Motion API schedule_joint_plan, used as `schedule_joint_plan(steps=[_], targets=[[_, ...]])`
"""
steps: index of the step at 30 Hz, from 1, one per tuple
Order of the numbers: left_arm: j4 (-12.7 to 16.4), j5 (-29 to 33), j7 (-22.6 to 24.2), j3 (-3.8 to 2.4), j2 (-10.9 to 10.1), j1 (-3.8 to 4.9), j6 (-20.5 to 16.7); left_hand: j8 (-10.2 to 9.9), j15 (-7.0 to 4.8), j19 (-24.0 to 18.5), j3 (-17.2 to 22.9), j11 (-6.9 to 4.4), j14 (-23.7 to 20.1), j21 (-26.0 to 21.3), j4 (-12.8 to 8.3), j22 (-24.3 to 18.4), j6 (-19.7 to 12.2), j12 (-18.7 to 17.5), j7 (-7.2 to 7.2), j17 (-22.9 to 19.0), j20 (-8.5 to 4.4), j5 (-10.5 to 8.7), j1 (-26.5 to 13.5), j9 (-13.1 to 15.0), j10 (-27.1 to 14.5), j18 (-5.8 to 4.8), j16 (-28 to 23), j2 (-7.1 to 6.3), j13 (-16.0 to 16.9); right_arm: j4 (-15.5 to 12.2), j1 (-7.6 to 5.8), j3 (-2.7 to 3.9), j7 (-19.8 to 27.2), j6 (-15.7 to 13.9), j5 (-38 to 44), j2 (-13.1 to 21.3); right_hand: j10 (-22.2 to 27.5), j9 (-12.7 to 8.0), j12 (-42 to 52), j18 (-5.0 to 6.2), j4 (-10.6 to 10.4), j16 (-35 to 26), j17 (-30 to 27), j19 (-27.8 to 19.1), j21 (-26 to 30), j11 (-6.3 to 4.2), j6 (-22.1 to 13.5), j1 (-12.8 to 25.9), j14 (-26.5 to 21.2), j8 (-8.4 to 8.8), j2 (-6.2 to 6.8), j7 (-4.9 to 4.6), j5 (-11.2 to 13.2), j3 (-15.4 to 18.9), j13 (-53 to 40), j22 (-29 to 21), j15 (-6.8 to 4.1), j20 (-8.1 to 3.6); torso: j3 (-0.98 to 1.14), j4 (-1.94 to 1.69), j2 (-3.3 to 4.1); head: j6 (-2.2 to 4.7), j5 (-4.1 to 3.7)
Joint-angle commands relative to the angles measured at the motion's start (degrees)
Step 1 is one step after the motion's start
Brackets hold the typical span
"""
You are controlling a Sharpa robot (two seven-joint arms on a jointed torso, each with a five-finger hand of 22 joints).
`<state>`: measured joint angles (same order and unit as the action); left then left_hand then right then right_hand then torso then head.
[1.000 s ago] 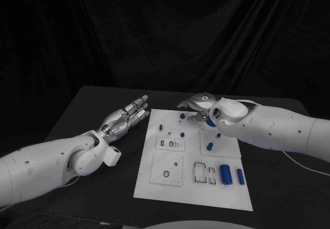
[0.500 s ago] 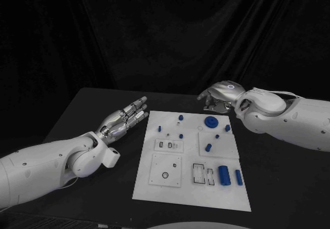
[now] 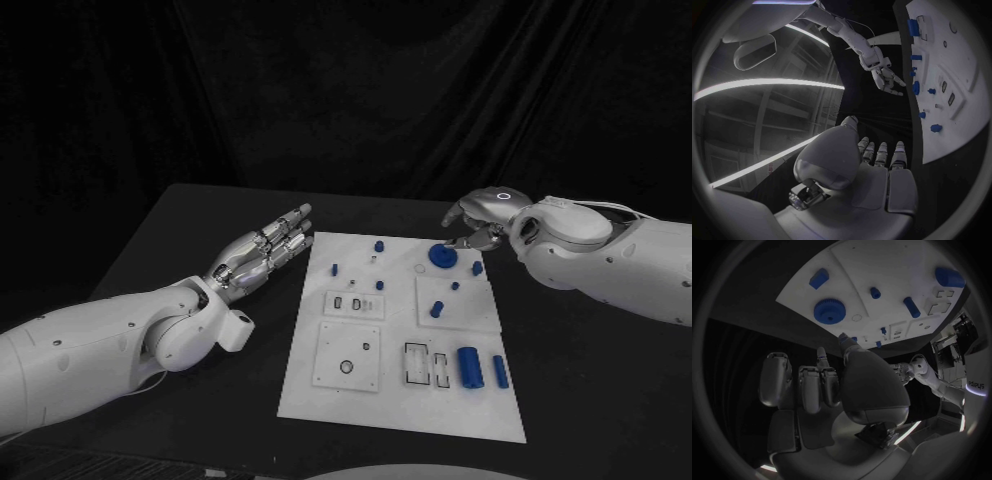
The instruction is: Assemble the parts on the task board
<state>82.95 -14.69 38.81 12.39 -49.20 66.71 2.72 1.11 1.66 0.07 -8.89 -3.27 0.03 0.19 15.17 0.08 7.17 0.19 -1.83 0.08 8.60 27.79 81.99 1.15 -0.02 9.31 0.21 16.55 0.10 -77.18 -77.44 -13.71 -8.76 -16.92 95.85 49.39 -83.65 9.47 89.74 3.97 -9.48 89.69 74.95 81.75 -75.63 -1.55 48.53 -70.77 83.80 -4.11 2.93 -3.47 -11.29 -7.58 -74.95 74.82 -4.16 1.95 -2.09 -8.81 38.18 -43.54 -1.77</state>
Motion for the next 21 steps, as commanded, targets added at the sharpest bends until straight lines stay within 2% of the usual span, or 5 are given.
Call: schedule_joint_plan(steps=[1,8,11,16,21], targets=[[0.01,0.00,1.10,-0.05,0.12,-0.14,0.79,0.09,0.29,-0.07,0.34,0.21,-0.03,-0.19,0.08,-0.08,0.00,-0.19,0.38,-0.08,0.46,0.29,0.51,0.04,0.02,0.94,-0.21,-0.02,-0.10,0.63,0.46,0.04,-2.14,0.92,-0.80,-0.33,-6.35,0.43,0.26,-0.87,0.39,0.31,15.05,1.24,-2.50,0.00,-0.30,0.64,6.20,0.33,-0.04,0.12,-0.42,-0.08,-15.05,7.20,-0.44,-0.07,0.01,-0.03,-0.02,-0.15,-0.05],[-0.02,0.00,1.06,-0.05,0.12,-0.24,0.84,0.08,0.46,-0.07,0.51,0.23,-0.03,-0.19,0.03,-0.08,-0.03,-0.19,0.38,-0.08,0.54,0.34,0.57,0.04,0.02,0.94,-0.21,0.01,-0.10,1.94,1.39,0.03,-1.92,2.20,-0.85,-0.83,-6.35,0.33,0.26,-1.00,0.35,0.31,15.05,1.65,-3.24,-0.11,-1.50,0.99,6.20,0.54,-0.21,0.11,-0.06,-0.10,-15.05,7.87,-0.61,-0.21,-0.12,0.00,-0.10,-0.55,-0.08],[-0.03,0.00,1.03,-0.05,0.09,-0.25,0.84,0.08,0.46,-0.07,0.51,0.23,-0.03,-0.19,0.03,-0.08,-0.03,-0.19,0.38,-0.08,0.54,0.34,0.57,0.04,0.02,0.94,-0.21,0.01,-0.10,2.32,1.71,0.03,-1.84,2.75,-0.85,-0.91,-6.35,0.11,0.26,-0.96,0.45,0.31,15.05,1.54,-3.05,0.09,-2.07,0.96,6.20,0.56,-0.29,-0.20,0.38,-0.15,-15.05,7.82,-0.52,-0.18,-0.12,0.02,-0.09,-0.50,-0.10],[-0.06,0.00,0.99,-0.05,0.08,-0.27,0.87,0.08,0.46,-0.07,0.51,0.23,-0.03,-0.19,0.03,-0.08,-0.03,-0.19,0.38,-0.08,0.54,0.34,0.57,0.04,0.02,0.94,-0.21,0.01,-0.10,2.93,2.10,0.03,-1.59,3.15,-0.85,-1.19,-6.35,-0.18,0.26,-0.87,0.54,0.31,15.05,1.34,-2.71,0.15,-2.66,0.96,6.20,0.52,-0.35,-0.27,1.07,-0.15,-15.05,7.69,-0.45,-0.12,-0.09,0.07,-0.14,-0.60,-0.08],[-0.07,0.00,0.93,-0.05,0.09,-0.30,0.95,0.07,0.54,-0.07,0.62,0.26,-0.03,-0.19,-0.01,-0.08,-0.04,-0.19,0.38,-0.08,0.59,0.40,0.61,0.03,0.02,0.94,-0.21,0.02,-0.10,3.33,2.44,0.03,-1.42,3.43,-0.85,-1.52,-6.35,-0.25,0.26,-0.85,0.56,0.31,15.05,1.30,-2.62,0.20,-2.66,0.99,6.20,0.44,-0.41,-0.33,1.49,-0.15,-15.05,7.68,-0.42,-0.09,-0.08,0.01,-0.10,-0.40,-0.26]])
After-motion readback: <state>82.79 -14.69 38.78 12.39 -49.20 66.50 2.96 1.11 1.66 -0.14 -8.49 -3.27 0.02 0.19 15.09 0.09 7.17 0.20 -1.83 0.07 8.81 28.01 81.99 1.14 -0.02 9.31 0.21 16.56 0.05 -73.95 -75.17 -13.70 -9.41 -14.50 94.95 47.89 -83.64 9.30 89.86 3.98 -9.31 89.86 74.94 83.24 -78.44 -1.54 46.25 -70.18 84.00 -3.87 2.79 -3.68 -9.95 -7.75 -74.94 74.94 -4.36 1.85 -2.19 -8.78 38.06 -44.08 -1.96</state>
